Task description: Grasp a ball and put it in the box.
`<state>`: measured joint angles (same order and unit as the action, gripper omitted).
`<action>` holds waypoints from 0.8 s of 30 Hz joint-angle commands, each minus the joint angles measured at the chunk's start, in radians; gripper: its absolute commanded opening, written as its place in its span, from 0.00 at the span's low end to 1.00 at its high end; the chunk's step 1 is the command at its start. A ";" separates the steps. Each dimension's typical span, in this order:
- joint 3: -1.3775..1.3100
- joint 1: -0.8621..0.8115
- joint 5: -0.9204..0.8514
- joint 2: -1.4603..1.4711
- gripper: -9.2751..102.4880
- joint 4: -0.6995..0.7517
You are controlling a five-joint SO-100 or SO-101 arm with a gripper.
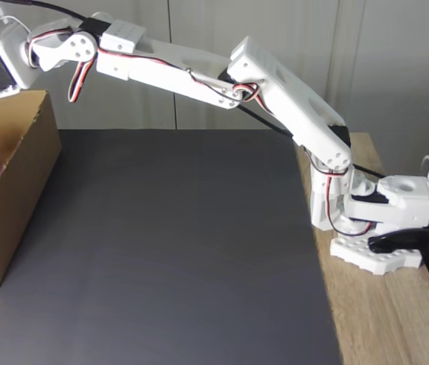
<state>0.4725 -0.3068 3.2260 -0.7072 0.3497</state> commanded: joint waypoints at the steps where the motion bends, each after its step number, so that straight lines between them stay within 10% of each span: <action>1: -0.054 -0.005 0.002 -0.023 0.50 -0.015; 24: -0.054 0.064 0.094 -0.253 0.12 0.698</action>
<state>0.4694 -0.2592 3.2935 -0.8621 0.9587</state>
